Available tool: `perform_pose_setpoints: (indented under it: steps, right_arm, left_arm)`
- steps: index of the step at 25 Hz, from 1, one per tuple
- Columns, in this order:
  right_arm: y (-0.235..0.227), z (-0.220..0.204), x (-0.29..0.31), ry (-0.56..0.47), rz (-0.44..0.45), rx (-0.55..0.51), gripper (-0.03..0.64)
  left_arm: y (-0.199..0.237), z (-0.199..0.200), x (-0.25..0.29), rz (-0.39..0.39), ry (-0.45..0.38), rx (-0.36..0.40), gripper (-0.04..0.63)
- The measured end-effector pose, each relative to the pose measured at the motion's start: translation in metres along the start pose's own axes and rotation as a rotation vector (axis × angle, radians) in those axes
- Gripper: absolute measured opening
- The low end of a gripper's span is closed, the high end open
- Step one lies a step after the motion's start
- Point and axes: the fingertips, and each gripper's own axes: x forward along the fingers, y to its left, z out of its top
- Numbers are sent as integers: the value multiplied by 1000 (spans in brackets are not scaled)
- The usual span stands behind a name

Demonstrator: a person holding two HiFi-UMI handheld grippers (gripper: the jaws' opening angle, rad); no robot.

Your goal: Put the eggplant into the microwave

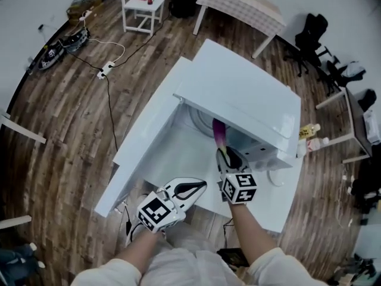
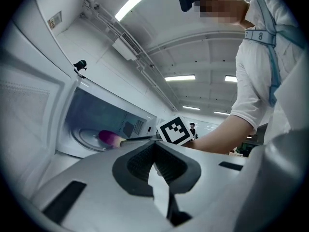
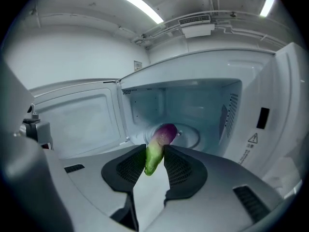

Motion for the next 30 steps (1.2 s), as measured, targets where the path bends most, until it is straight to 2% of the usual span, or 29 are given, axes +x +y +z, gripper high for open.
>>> perform_pose_setpoints:
  steps: [8,14,21,30]
  right_arm:
    - [-3,9,37,-21,14,-38,133]
    - [-8,8,55,-32,5,-39,133]
    - [-15,12,77,-20,2,-58,133]
    - [-24,2,94,41,-36,-78,133]
  left_arm:
    - [65,0,25,130,-46,14,2]
    - [110,-2,48,219,-42,9,2]
    - [137,-2,61,247,-29,11,2]
    - [141,-7,61,252,-27,-8,2]
